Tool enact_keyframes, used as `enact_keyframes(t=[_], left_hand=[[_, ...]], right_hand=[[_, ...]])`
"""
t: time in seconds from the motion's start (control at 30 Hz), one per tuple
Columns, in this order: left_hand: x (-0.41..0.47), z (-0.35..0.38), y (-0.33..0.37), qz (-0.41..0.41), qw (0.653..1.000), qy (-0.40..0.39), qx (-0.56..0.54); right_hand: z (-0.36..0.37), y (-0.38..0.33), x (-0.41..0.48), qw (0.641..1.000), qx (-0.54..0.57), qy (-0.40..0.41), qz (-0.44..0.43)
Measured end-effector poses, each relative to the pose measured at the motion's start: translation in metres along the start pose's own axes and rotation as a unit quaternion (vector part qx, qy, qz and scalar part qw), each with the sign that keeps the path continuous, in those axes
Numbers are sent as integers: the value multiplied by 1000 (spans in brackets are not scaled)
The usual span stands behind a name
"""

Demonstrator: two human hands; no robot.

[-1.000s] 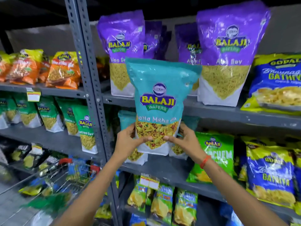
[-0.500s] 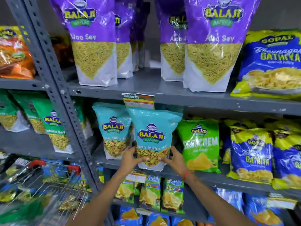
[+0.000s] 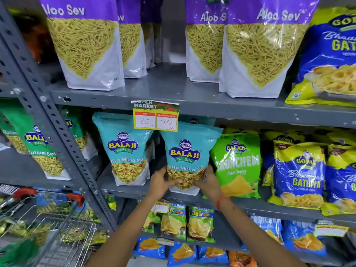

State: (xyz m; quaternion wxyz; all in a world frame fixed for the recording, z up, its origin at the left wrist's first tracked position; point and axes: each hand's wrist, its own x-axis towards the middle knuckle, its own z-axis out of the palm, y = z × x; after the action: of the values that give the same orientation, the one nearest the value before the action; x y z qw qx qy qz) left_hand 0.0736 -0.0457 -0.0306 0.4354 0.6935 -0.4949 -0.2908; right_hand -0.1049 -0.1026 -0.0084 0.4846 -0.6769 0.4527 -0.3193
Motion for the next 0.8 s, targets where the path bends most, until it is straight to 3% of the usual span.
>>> enact_keyframes(t=[0.17, 0.3, 0.4, 0.47, 0.63, 0.8], left_hand=[[-3, -1, 7, 4, 1000, 8, -3], [-23, -2, 35, 41, 992, 118, 11], [-43, -9, 75, 140, 954, 247, 93], [-54, -16, 110, 205, 927, 299, 91], [-69, -35, 213, 321, 876, 359, 15], [-53, -50, 296, 401, 822, 404, 1]], right_hand=[[10, -19, -20, 988, 54, 128, -68], [14, -41, -38, 961, 28, 225, -160], [6, -76, -47, 943, 48, 237, -230], [-5, -105, -54, 929, 65, 235, -277], [-44, -182, -72, 854, 85, 279, -432], [-90, -240, -64, 790, 54, 337, -509]])
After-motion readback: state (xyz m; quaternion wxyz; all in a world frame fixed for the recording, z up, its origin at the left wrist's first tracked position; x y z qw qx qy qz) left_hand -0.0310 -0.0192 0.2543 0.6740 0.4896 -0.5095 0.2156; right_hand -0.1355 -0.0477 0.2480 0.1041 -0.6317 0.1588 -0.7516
